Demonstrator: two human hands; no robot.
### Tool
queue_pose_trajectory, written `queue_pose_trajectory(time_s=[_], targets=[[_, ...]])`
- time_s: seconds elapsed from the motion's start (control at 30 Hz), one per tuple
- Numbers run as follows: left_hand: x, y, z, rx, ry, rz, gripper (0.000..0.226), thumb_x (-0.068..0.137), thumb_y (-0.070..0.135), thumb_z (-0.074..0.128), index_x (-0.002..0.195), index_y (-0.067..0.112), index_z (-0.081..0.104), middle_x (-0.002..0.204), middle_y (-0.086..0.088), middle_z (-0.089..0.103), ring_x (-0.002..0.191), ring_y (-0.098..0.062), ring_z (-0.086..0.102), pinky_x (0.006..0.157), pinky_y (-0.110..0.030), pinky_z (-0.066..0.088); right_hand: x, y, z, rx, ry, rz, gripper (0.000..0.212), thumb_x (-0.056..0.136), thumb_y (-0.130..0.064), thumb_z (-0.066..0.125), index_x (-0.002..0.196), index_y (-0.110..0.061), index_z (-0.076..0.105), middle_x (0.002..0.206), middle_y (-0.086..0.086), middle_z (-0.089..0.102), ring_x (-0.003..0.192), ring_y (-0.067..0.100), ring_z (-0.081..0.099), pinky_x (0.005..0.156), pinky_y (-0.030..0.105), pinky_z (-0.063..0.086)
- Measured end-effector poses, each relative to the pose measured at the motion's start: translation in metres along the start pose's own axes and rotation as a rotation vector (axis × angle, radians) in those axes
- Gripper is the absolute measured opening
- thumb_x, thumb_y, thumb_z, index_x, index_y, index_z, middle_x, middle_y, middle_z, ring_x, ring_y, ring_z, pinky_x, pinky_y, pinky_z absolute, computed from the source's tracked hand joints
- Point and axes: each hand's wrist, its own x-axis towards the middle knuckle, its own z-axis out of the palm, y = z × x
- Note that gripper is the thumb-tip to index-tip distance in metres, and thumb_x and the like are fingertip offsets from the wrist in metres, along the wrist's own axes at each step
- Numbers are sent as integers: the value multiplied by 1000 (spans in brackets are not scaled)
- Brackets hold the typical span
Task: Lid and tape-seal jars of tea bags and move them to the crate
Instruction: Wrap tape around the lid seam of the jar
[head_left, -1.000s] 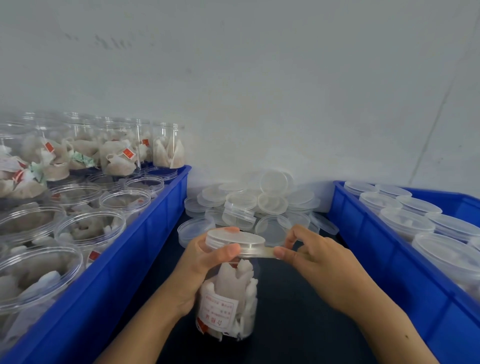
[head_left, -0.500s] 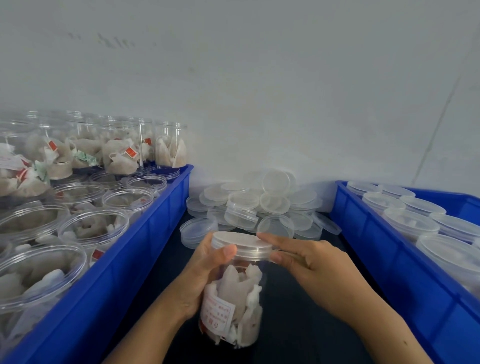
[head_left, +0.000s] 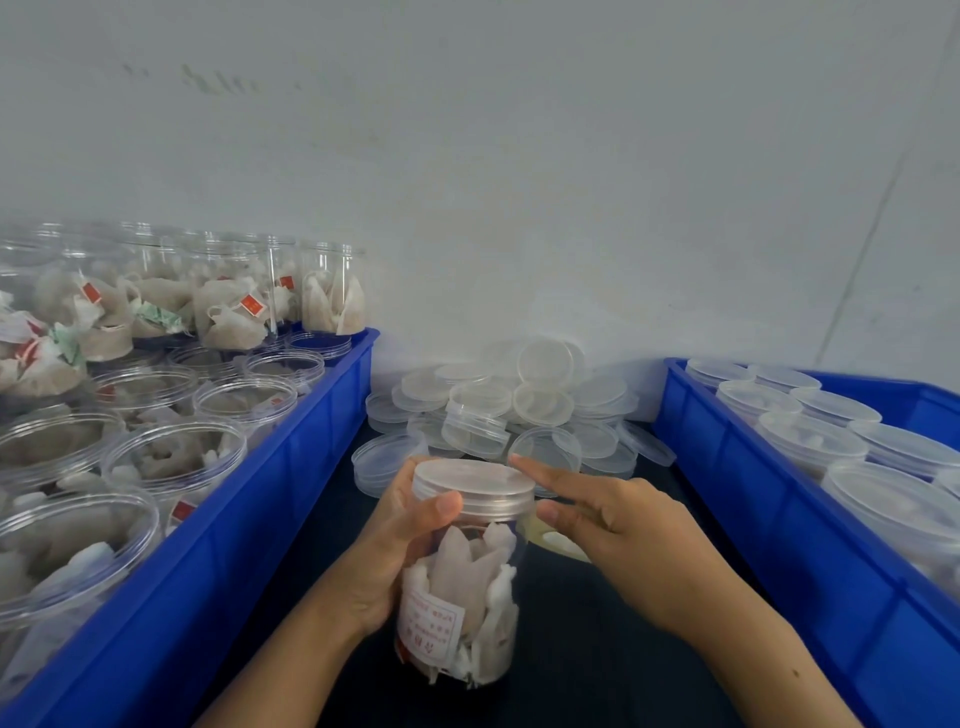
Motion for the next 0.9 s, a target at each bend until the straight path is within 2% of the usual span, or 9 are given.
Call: queue_pose_trajectory(time_s=[0.1,0.2,0.3,0.43,0.5,0.63,0.7,0.83,0.9], targets=[[-2,1,-1,-17,-15,-1,111,29,51,96,123,10,53,107,-14,73,94,-25,71,72,-30,58,1,-2,1,-21,-2,-7,41,96,-57,37,132,-72,24,98,-5,71,88,9,63,87,33,51],[-1,2,-2,31,-24,8,113,37,53,95,128,4,50,114,-19,69,99,-30,69,77,-34,58,1,-2,3,-55,21,6,42,97,-55,38,136,-68,27,71,-9,62,59,4,49,73,27,49],[-2,7,1,137,8,7,99,51,61,87,127,7,54,116,-15,70,103,-27,69,78,-30,58,-1,-2,5,-94,57,47,42,97,-55,39,137,-64,31,63,-13,53,54,5,43,61,21,41],[-7,13,11,303,94,75,74,70,65,68,136,45,41,127,20,61,109,6,61,86,-18,49,-5,-12,9,-165,130,73,43,98,-56,34,140,-57,30,58,-14,45,61,7,47,56,21,36],[-9,13,18,419,114,142,80,63,65,72,132,51,34,111,39,61,102,17,58,79,-9,49,-7,-18,13,-178,167,65,45,98,-56,32,142,-54,30,66,-13,51,67,8,50,61,26,40],[-6,7,24,462,263,234,73,51,48,83,117,34,55,101,13,71,91,-4,69,70,-18,56,-10,-26,16,-223,194,52,50,96,-60,24,144,-49,27,91,-10,67,84,12,61,64,29,39],[-5,7,22,391,287,233,71,49,47,81,114,28,59,97,10,73,86,-7,71,66,-17,55,-10,-31,15,-183,175,74,49,98,-58,27,145,-46,26,95,-9,67,90,13,62,71,30,45],[-4,12,10,299,268,162,78,53,43,92,119,18,61,103,0,75,95,-16,72,82,-33,56,-12,-39,11,-126,210,41,30,99,-52,33,122,-37,44,79,-11,58,78,9,58,67,27,43],[-4,13,5,266,244,139,79,50,45,83,121,17,61,107,-5,74,99,-21,71,85,-35,55,-15,-45,11,-147,214,13,25,100,-50,32,108,-34,48,79,-11,56,74,10,56,63,25,40]])
